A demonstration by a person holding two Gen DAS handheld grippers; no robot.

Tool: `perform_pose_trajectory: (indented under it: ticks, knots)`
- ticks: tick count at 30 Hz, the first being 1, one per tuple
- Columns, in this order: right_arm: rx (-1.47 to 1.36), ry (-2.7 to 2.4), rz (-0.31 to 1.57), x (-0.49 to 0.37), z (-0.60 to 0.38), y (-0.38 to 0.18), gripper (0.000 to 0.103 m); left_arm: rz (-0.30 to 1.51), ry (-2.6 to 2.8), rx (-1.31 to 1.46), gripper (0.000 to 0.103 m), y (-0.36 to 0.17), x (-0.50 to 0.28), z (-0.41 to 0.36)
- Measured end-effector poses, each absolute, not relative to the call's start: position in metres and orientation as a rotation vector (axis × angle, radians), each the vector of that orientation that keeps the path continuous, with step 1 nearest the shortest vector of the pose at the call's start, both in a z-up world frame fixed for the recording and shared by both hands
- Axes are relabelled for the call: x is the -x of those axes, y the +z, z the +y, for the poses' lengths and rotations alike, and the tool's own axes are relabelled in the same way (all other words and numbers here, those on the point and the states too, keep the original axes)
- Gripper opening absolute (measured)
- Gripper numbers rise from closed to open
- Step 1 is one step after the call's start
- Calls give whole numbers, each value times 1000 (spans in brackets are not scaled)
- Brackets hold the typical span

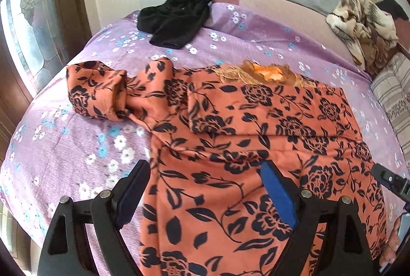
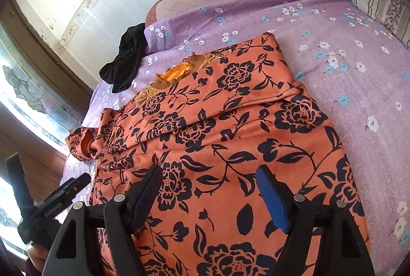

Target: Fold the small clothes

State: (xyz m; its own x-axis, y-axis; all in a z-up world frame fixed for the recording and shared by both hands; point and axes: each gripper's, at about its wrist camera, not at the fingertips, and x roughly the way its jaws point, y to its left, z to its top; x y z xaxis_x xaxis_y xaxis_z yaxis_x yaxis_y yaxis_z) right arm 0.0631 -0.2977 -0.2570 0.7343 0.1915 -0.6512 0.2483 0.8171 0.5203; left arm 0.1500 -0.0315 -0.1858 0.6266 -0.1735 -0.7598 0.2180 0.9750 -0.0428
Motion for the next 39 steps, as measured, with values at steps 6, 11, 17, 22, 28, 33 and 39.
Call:
perform_pose_trajectory:
  ticks: [6, 11, 17, 22, 28, 33, 39]
  knots:
    - [-640, -28, 753, -72, -295, -260, 78, 903, -145, 45, 88, -177, -173, 35]
    - [-647, -25, 749, -82, -294, -261, 78, 935, -22, 141, 88, -179, -195, 110]
    - [-644, -31, 774, -98, -289, -269, 78, 964, 138, 317, 88, -197, -231, 183]
    - [-637, -24, 785, -105, -288, -270, 78, 942, 210, 475, 88, -209, -266, 215]
    - [-624, -27, 816, -114, -286, -279, 78, 924, 250, 605, 88, -209, -313, 232]
    - [-627, -22, 836, -122, -287, -285, 78, 985, 191, 634, 89, -215, -347, 215]
    - [-618, -25, 840, -124, -288, -286, 78, 1010, 104, 502, 56, -227, -349, 179]
